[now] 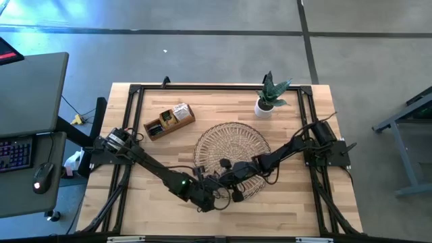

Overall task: Pick & Place Tea
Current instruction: Put the black tea bag into the left compartment of the wooden organizer

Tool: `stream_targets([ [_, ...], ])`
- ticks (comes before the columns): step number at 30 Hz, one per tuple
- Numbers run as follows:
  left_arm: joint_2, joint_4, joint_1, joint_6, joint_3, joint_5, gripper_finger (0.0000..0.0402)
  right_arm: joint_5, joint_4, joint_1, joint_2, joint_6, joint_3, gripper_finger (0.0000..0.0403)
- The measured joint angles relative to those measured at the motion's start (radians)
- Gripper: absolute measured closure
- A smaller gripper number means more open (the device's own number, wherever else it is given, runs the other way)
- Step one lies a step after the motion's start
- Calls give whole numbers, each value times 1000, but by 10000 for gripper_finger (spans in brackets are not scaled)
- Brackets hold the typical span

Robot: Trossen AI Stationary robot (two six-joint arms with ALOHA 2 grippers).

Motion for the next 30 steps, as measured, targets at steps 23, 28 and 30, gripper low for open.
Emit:
stream_targets([
  [23,13,-159,65,-51,3,283,284,57,-120,0,0,28,0,400],
  [28,13,-107,65,-9,11,260,252,57,-119,0,-27,25,0,397],
  [30,13,-126,65,-9,27,254,251,52,-135,5,-54,-15,0,396],
])
